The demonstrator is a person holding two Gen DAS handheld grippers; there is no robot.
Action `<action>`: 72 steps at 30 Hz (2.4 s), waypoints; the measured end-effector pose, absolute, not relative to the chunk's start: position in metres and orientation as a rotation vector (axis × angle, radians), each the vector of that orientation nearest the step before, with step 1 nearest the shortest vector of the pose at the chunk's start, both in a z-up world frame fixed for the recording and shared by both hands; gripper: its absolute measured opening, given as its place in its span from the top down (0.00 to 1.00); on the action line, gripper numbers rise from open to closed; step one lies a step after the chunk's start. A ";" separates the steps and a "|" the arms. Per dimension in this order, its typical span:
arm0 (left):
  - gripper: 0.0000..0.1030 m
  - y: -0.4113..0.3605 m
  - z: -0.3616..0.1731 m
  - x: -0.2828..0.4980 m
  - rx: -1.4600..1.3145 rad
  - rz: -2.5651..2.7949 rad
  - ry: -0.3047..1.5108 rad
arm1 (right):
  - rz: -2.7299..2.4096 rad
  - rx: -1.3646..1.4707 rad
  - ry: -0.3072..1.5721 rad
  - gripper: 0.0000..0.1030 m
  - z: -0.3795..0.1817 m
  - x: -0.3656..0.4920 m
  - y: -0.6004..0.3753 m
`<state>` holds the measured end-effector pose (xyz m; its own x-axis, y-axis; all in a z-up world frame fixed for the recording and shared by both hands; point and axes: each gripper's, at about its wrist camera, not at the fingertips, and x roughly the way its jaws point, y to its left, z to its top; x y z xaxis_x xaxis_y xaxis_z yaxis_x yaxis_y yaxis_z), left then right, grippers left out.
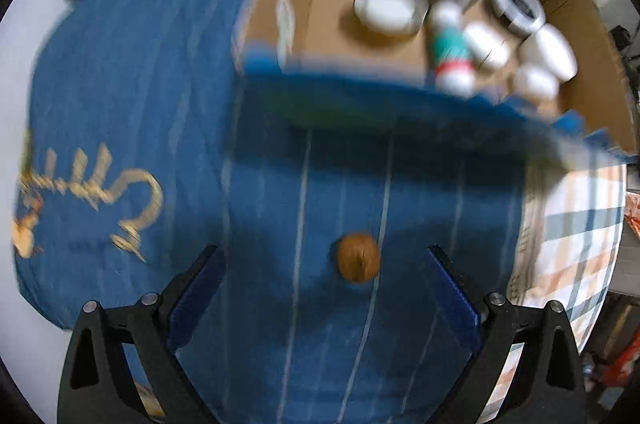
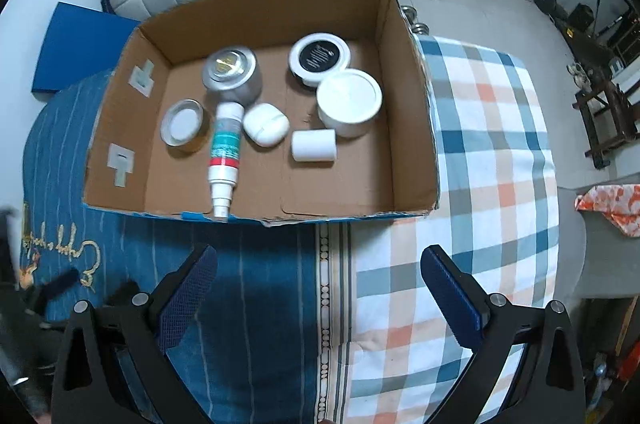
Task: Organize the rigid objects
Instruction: 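Grasp the walnut with the left tool, then carry the walnut into the box beside the silver lid and release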
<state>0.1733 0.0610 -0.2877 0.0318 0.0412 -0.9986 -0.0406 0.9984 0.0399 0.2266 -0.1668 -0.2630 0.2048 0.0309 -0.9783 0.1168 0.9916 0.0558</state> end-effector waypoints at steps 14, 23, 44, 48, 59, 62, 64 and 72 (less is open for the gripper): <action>0.41 0.039 -0.377 0.163 -0.052 0.016 1.733 | -0.088 0.106 1.351 0.00 -0.270 0.248 -0.160; 0.71 0.029 -0.366 0.166 -0.042 0.028 1.691 | -0.094 0.096 1.331 0.00 -0.262 0.256 -0.159; 0.71 0.084 -0.194 0.150 -0.250 -0.044 1.432 | -0.047 0.124 1.321 0.00 -0.252 0.244 -0.165; 0.71 0.081 -0.150 0.175 -0.292 -0.111 1.359 | -0.035 0.152 1.310 0.00 -0.245 0.247 -0.169; 0.71 0.052 -0.178 0.318 -0.181 -0.078 1.360 | -0.016 0.188 1.408 0.00 -0.279 0.314 -0.164; 0.71 0.047 -0.202 0.346 -0.155 -0.061 1.401 | -0.023 0.177 1.444 0.00 -0.294 0.334 -0.161; 0.71 0.043 -0.217 0.363 -0.136 -0.059 1.434 | -0.028 0.168 1.473 0.00 -0.307 0.349 -0.159; 0.71 0.040 -0.270 0.405 -0.101 -0.035 1.546 | -0.029 0.135 1.519 0.00 -0.329 0.386 -0.151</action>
<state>0.4048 0.0398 -0.2702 0.0249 -0.0861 -0.9960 -0.0407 0.9954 -0.0870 0.3858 -0.1506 -0.3289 0.0532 0.0648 -0.9965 0.1029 0.9922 0.0701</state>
